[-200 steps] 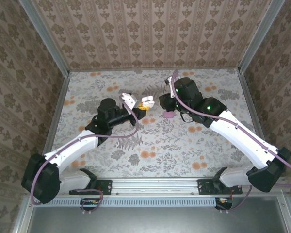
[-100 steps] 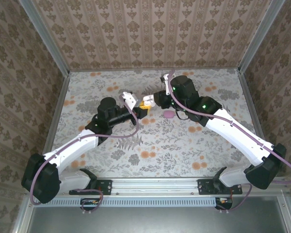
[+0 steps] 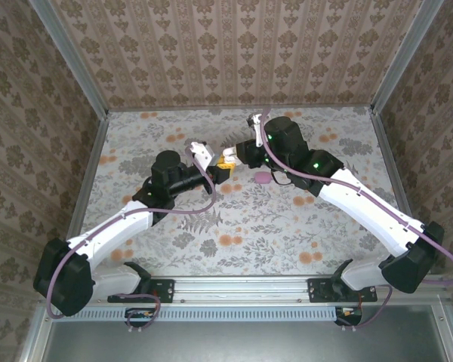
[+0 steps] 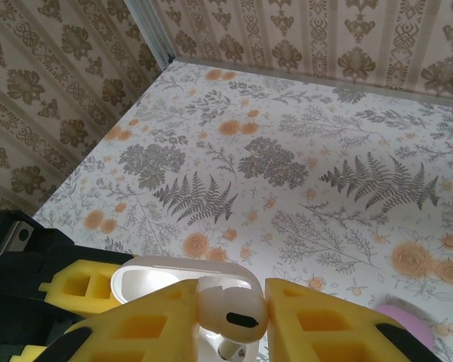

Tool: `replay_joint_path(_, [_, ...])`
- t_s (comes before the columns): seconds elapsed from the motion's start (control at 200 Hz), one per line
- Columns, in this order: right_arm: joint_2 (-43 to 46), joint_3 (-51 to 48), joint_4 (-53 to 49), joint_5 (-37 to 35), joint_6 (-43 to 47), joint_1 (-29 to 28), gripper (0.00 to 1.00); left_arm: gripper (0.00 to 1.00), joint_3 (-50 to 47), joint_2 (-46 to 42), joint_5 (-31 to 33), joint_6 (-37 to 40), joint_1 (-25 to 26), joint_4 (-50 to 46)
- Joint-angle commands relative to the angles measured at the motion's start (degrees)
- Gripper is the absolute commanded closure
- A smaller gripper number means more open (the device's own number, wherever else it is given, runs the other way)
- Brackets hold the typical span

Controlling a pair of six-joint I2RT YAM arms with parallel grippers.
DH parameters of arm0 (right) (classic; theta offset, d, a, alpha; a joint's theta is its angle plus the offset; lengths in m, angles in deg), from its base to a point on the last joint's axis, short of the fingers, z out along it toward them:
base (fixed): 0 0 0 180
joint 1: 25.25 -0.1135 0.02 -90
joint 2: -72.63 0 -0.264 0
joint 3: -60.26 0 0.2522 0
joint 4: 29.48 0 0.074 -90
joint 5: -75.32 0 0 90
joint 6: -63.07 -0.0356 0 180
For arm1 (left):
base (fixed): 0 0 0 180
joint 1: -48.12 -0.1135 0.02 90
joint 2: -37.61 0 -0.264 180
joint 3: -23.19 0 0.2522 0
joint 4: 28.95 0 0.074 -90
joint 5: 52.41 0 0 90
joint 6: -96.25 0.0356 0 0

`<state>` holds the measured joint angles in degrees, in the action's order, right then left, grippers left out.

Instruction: Insert wireless bluetooth earbuds into charging case

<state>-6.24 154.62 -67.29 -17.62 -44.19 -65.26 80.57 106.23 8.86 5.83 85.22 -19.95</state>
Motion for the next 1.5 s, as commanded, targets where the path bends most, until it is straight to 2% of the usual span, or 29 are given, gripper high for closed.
replay_joint_path(0.0, [-0.5,-0.4,1.4,0.6,1.4,-0.3,0.72,0.89,2.0,-1.5,-1.1,-0.5,0.4,1.1])
replay_joint_path(0.55, [-2.9,-1.4,0.5,-0.2,3.1,-0.4,0.72,0.89,2.2,-2.0,-0.5,-1.0,0.4,0.9])
replay_joint_path(0.805, [-1.9,-3.0,2.3,3.9,4.7,-0.4,0.71,0.89,2.6,-2.0,1.0,-2.1,0.3,1.0])
replay_joint_path(1.495, [-1.3,-4.8,1.7,5.5,5.6,-0.2,0.67,0.89,2.5,-2.4,1.0,-2.6,0.3,2.1])
